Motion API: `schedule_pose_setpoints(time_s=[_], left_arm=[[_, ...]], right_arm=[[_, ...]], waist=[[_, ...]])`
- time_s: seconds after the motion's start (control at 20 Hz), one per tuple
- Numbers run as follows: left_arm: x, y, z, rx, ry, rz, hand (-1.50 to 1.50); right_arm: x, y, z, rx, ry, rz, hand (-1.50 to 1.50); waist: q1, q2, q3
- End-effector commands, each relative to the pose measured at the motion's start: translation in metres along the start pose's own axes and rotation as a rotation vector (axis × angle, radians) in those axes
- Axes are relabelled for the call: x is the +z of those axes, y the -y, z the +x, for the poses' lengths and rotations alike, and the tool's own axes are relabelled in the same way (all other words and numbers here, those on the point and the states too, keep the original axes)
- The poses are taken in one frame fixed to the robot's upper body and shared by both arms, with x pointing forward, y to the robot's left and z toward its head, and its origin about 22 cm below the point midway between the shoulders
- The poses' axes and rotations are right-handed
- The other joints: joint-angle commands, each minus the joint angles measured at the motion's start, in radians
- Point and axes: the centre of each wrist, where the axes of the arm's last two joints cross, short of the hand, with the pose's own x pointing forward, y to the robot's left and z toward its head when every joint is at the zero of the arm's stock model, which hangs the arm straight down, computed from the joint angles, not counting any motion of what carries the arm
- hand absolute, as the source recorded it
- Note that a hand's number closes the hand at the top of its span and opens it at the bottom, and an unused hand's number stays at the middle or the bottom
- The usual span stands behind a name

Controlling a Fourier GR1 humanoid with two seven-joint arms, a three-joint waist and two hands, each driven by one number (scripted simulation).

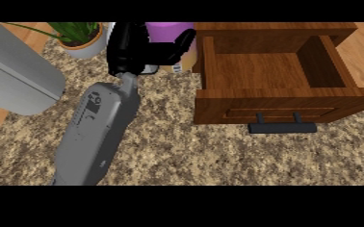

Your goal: Pick up the can, place it into the drawer and close the drawer

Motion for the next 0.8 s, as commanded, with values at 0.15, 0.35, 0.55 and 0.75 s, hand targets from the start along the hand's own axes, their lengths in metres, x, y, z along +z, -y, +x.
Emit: schedule_pose_setpoints(time_s=[0.15, 0.35, 0.55, 0.75], left_arm=[[-0.027, 0.058, 0.025, -0.018, 0.002, 0.002, 1.50], [-0.041, 0.056, 0.026, -0.017, 0.010, -0.010, 1.50], [-0.039, 0.086, 0.027, -0.051, 0.012, -0.014, 1.50], [-0.056, 0.093, 0.026, -0.057, -0.001, -0.005, 1.50]], right_arm=[[-0.005, -0.008, 0.009, -0.003, 0.001, 0.019, -1.50], [-0.010, -0.007, -0.007, -0.002, -0.004, 0.005, -1.50], [-0.015, -0.020, -0.001, -0.002, 0.009, 0.018, -1.50], [-0.023, -0.022, 0.001, 0.002, 0.022, 0.014, -1.50]], waist=[[-0.017, 0.002, 0.000], [-0.007, 0.003, 0.000], [-0.012, 0.002, 0.000], [-0.019, 0.006, 0.000]])
